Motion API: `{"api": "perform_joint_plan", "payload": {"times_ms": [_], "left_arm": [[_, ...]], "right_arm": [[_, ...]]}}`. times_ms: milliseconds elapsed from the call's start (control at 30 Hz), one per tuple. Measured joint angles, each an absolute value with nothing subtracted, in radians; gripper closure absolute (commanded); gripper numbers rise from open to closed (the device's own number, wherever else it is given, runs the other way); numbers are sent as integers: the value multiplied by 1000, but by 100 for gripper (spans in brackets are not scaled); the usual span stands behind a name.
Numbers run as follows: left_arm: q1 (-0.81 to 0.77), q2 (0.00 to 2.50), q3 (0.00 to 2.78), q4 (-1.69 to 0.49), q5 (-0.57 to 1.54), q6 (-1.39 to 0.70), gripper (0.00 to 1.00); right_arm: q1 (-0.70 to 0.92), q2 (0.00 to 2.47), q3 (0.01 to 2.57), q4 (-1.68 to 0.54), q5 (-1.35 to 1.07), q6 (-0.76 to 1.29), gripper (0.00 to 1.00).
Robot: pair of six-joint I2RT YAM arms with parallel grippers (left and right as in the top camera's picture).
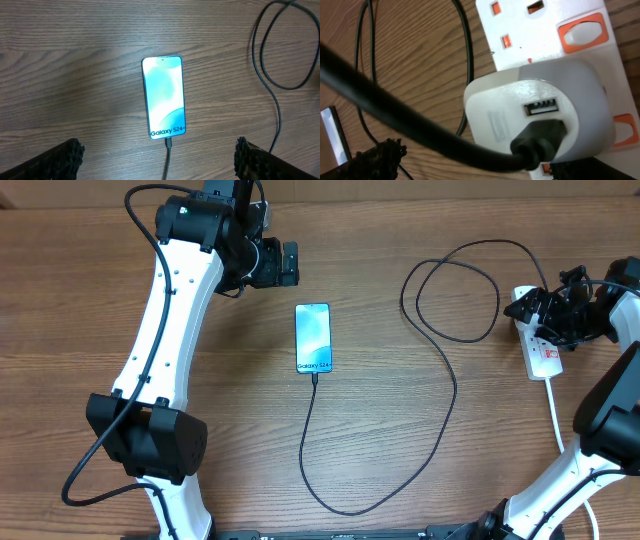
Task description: Plug charger to phone and switch on socket
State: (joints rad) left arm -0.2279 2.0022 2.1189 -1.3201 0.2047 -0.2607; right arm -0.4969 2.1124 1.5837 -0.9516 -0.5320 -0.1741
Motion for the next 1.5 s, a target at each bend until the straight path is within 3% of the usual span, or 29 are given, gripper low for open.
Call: {"api": "perform_joint_plan", "payload": {"times_ms": [1500], "left_arm": [[-228, 2002, 2119, -1320, 205, -261, 0]], "right_arm": [[-497, 2120, 1602, -880, -327, 26, 0]]}}
